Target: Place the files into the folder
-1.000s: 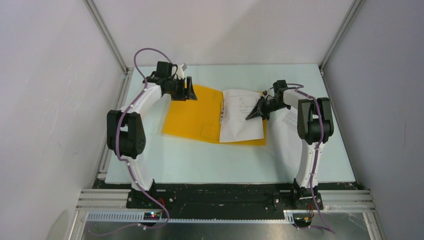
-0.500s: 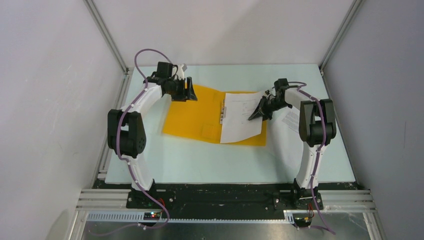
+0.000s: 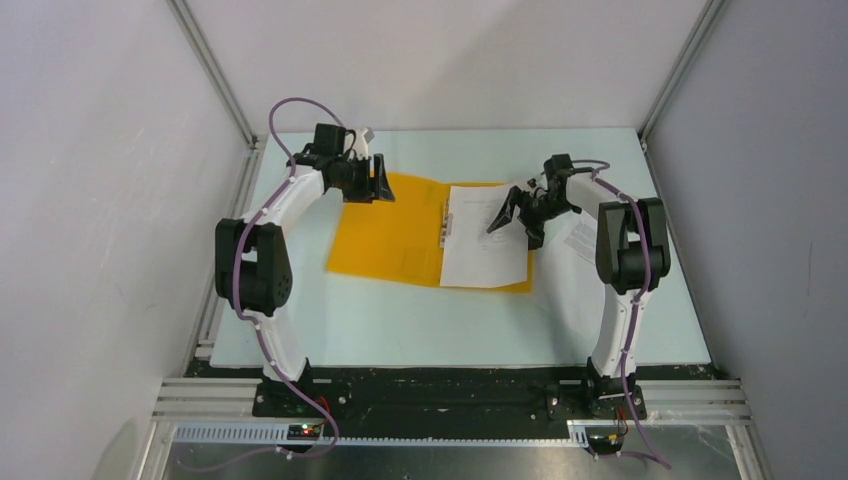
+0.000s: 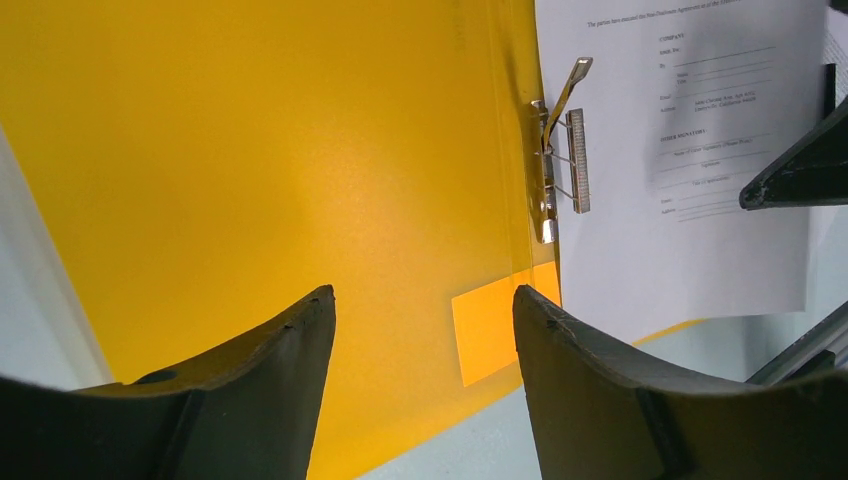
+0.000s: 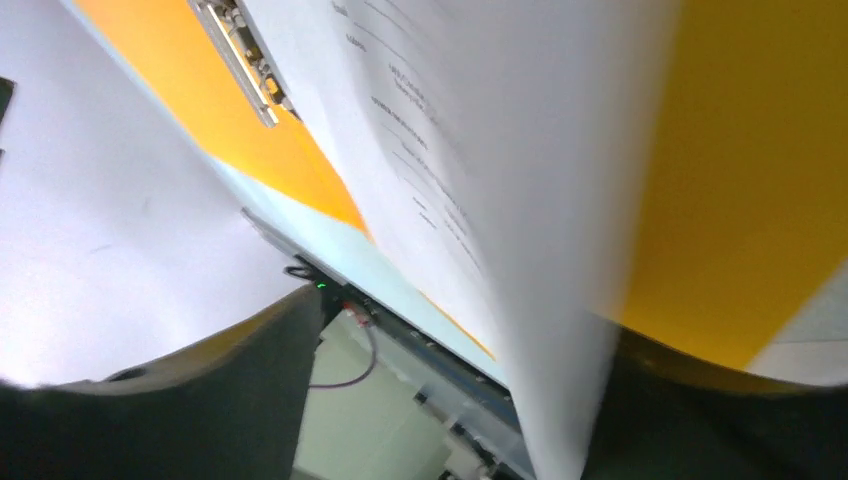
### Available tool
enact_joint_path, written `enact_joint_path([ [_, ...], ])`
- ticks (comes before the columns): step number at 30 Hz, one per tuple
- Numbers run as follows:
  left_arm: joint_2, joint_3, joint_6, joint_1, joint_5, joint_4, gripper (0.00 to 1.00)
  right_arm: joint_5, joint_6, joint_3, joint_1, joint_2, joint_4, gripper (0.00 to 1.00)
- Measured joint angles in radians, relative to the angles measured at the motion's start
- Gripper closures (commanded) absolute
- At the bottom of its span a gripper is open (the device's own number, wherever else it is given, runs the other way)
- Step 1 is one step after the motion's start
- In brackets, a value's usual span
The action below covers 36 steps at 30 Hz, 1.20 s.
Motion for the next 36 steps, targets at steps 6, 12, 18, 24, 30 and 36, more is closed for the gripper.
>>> enact_joint_path([
  [6, 0.000, 0.000, -0.007, -0.010, -0.012, 0.000, 0.23, 0.113, -0.053, 0.043, -0.017, -0.047, -0.090, 0.00],
  [12, 0.002, 0.054, -0.043, -0.077, -0.048, -0.019, 0.20, 0.196, -0.090, 0.042, -0.090, -0.195, -0.159, 0.00],
  [18, 0.101, 0.315, -0.116, -0.238, -0.062, 0.011, 0.19, 0.271, -0.154, -0.052, -0.294, -0.326, -0.186, 0.01],
  [24, 0.376, 0.667, -0.198, -0.413, -0.014, 0.108, 0.17, 0.363, -0.246, -0.122, -0.501, -0.338, -0.203, 0.00],
  [30, 0.632, 0.850, -0.292, -0.563, 0.033, 0.238, 0.14, 0.426, -0.336, -0.134, -0.609, -0.338, -0.188, 0.00],
  [36, 0.722, 0.800, -0.423, -0.649, 0.042, 0.390, 0.14, 0.483, -0.404, -0.135, -0.677, -0.310, -0.161, 0.00],
])
